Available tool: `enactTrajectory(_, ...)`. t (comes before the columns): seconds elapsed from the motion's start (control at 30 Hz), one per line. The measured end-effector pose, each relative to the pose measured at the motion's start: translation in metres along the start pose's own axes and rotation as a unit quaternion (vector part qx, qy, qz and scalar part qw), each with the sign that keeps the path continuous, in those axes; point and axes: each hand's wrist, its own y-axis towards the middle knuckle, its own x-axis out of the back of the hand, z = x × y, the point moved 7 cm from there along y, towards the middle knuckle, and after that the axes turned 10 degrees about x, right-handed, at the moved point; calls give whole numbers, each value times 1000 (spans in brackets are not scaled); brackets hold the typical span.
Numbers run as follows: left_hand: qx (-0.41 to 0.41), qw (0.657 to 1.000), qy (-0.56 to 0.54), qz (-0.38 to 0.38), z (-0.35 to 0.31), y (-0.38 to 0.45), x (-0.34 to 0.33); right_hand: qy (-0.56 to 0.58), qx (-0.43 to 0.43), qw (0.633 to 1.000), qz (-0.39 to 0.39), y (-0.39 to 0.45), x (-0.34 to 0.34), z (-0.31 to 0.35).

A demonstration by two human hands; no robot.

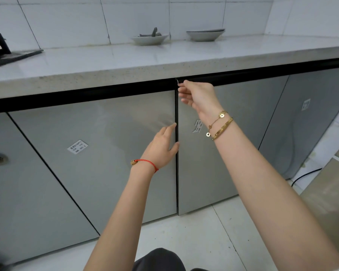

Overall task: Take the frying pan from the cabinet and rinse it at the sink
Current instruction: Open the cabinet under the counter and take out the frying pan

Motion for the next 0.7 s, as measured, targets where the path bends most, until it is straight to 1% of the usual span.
enactTrajectory(0.17, 4, 1000, -21, 16, 0, -2, -8, 80, -30, 996, -13, -8, 0, -3)
enactTrajectory(0.37, 6, 998, -57, 39, -5, -15, -21, 27, -12, 999, -45, -25, 15, 7)
enactTrajectory(0.57, 15, 990, -134, 52, -20, -32, -35, 25, -37, 998, -52, -56, 33, 19)
enactTrajectory(0.7, -24, 992, -108, 53, -42, -46, -41, 8, -33, 997, -65, -79, 55, 29)
